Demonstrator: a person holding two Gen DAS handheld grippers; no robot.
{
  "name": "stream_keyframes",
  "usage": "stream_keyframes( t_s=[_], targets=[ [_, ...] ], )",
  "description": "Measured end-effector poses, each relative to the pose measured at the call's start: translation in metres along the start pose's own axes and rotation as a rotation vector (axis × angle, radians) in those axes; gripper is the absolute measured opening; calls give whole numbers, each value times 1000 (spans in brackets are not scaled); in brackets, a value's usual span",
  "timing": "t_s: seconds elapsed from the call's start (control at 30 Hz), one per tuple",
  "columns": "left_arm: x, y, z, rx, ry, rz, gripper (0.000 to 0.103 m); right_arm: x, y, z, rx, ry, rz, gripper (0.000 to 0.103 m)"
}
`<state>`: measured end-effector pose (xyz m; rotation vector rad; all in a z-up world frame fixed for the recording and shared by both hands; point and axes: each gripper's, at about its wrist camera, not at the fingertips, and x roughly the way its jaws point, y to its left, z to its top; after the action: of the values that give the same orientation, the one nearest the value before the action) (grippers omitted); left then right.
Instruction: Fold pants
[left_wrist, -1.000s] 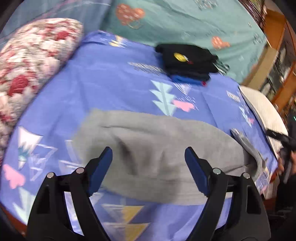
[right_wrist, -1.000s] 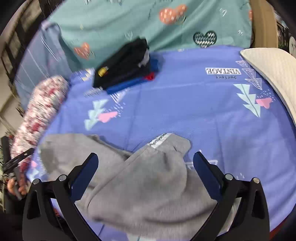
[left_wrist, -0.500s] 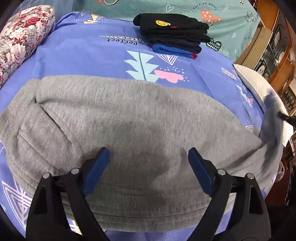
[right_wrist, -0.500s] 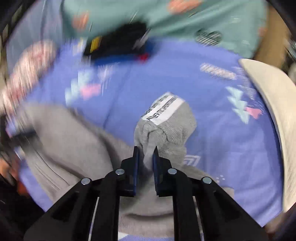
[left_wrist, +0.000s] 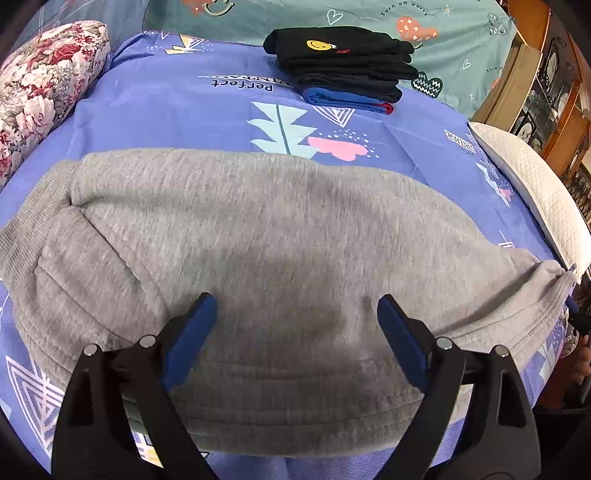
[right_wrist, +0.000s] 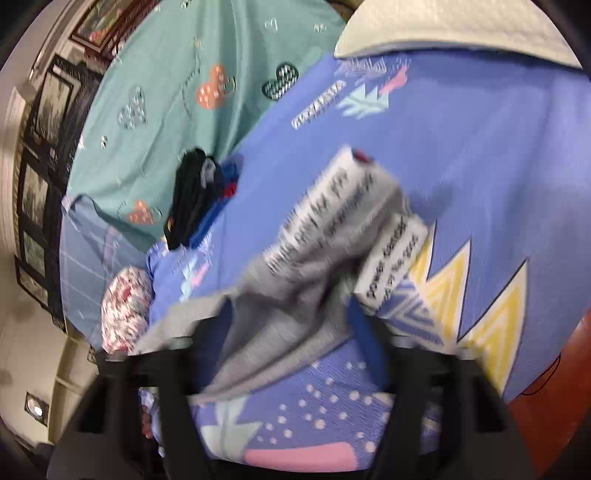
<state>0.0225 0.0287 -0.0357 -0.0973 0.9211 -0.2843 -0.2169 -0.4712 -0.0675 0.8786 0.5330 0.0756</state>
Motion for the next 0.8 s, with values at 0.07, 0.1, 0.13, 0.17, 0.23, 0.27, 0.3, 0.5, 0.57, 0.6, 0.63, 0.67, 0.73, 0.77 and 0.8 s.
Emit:
stream_keyframes(
  t_s=[0.07,0.1,0.13,0.17,0.23,0.27,0.3,0.5,0.57,0.6,0.63,0.67,0.73,0.77,0.8],
  targets=[
    [-2,2,-1,-10,-7,-7,90,-9,9,9,-22,-14,3,83],
    [-2,2,-1,-12,-9,-9,90,-7,13,13,-31,-2,-46,91],
    [-2,2,-1,-14,-9,-9,90,-2,13,15,-18,34,-107,92],
    [-1,2,-1,-13,-7,-8,90,3,14,19,2,68,-127,92],
    [0,1,-1,-8,-4,-4,91,15,16,23,-3,110,-184,91],
    [0,1,-1,-7,-4,-5,91,19,23,26,-50,99,-220,88],
    [0,1,-1,-8,-4,-7,91,22,30,30,-93,94,-256,83],
    [-2,3,-1,-19,-6,-20,91,61,35,51,-127,247,-284,24],
    [-2,3,-1,-21,-6,-24,91,40,65,73,-151,157,-96,21],
    [-2,3,-1,-21,-5,-23,91,24,83,82,-190,93,-11,20],
    [-2,2,-1,-20,-5,-22,91,5,105,88,-257,19,73,20],
    [-2,3,-1,-20,-7,-24,91,-13,121,90,-326,-50,135,19],
    [-4,4,-1,-23,-18,-31,91,-25,117,84,-346,-78,168,19],
    [-4,5,-1,-27,-14,-29,91,-14,94,78,-289,-34,129,20],
    [-3,6,-1,-31,-13,-32,91,-1,69,72,-237,7,78,20]
  ],
)
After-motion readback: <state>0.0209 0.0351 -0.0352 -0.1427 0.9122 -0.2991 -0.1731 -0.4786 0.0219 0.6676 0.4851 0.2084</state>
